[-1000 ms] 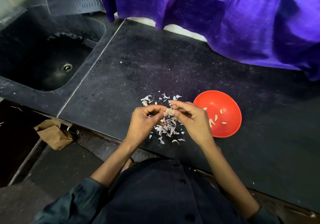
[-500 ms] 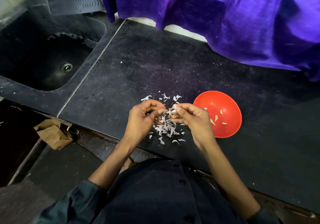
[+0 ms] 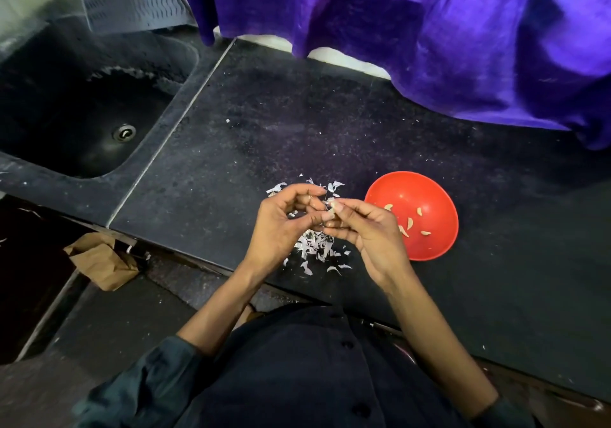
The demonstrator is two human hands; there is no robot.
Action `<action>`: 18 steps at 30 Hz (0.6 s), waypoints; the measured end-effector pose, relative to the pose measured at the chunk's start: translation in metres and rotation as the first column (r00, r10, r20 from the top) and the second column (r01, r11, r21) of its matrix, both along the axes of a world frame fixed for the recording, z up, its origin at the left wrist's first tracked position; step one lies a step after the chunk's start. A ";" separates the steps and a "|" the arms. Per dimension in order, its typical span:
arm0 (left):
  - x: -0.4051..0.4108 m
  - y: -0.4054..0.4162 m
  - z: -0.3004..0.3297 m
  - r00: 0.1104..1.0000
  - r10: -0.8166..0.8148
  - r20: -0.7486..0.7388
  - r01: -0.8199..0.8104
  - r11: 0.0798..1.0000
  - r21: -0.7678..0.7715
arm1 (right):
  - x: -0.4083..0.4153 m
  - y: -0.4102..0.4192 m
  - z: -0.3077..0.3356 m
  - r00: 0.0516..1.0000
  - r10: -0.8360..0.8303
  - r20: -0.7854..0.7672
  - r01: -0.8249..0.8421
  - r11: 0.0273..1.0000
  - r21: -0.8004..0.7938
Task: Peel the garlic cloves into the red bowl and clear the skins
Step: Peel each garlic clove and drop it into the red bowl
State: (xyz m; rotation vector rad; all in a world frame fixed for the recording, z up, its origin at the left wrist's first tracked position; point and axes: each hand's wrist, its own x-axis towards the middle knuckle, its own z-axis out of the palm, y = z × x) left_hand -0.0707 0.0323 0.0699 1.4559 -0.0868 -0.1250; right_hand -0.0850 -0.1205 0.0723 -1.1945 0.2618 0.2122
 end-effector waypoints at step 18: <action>0.001 0.000 0.001 0.992 0.110 -0.068 -0.113 0.992 -0.049 | -0.005 0.007 0.004 1.000 0.014 0.018 -0.014 0.999 -0.038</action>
